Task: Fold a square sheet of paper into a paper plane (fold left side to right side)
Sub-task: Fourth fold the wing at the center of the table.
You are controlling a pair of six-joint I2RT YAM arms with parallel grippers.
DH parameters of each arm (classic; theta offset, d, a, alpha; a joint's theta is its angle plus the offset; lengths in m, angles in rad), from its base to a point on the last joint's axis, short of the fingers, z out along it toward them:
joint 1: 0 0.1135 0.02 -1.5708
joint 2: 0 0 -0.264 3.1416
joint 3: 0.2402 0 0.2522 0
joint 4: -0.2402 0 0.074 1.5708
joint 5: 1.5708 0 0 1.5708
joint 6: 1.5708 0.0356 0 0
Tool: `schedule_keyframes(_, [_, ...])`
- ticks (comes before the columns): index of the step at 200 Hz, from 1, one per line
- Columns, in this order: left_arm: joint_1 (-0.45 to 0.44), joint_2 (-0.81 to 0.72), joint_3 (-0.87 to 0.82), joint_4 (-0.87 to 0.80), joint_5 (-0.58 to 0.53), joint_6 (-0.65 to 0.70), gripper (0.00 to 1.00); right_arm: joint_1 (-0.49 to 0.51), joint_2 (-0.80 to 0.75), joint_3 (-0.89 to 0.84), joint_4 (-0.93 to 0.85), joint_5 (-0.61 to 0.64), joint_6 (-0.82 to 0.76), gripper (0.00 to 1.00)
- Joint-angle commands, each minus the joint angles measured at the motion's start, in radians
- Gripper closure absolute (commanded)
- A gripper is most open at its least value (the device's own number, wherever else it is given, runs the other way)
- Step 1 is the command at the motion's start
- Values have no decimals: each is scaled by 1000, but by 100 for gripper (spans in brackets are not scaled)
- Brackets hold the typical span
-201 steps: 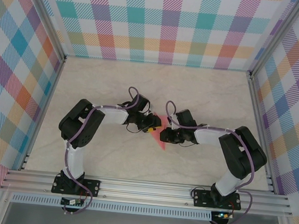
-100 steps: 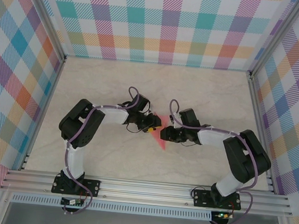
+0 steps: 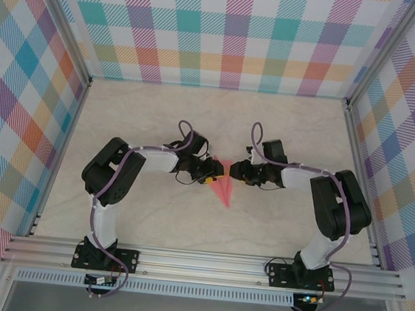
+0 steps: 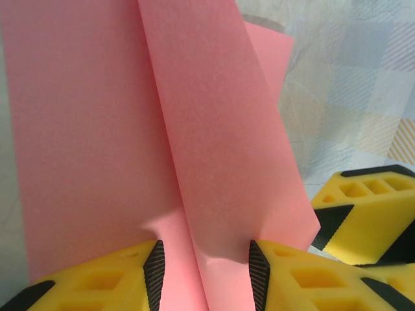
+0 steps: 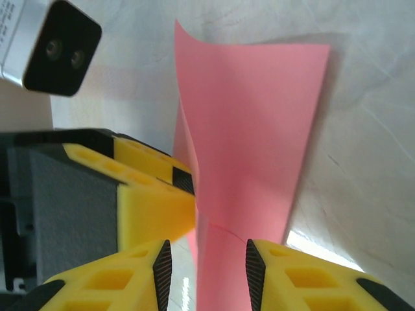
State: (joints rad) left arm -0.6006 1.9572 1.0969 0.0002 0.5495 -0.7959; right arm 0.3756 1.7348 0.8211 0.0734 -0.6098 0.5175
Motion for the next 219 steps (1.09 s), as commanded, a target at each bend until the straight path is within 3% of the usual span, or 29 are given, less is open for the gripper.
schedule_keyframes(1, [-10,7,12,-30,-19,15,59,2,32,36,55,-66,28,64])
schedule_keyframes(27, [-10,5,11,-32,-20,17,59,2,52,43,51,-68,22,66])
schedule_keyframes(68, [-11,2,11,-35,-21,17,59,2,71,61,11,-66,-6,82])
schedule_keyframes(110, [-10,2,11,-37,-23,18,59,2,64,93,-97,34,-61,96])
schedule_keyframes(219, [-11,2,8,-37,-22,20,59,2,130,124,-157,91,-91,97])
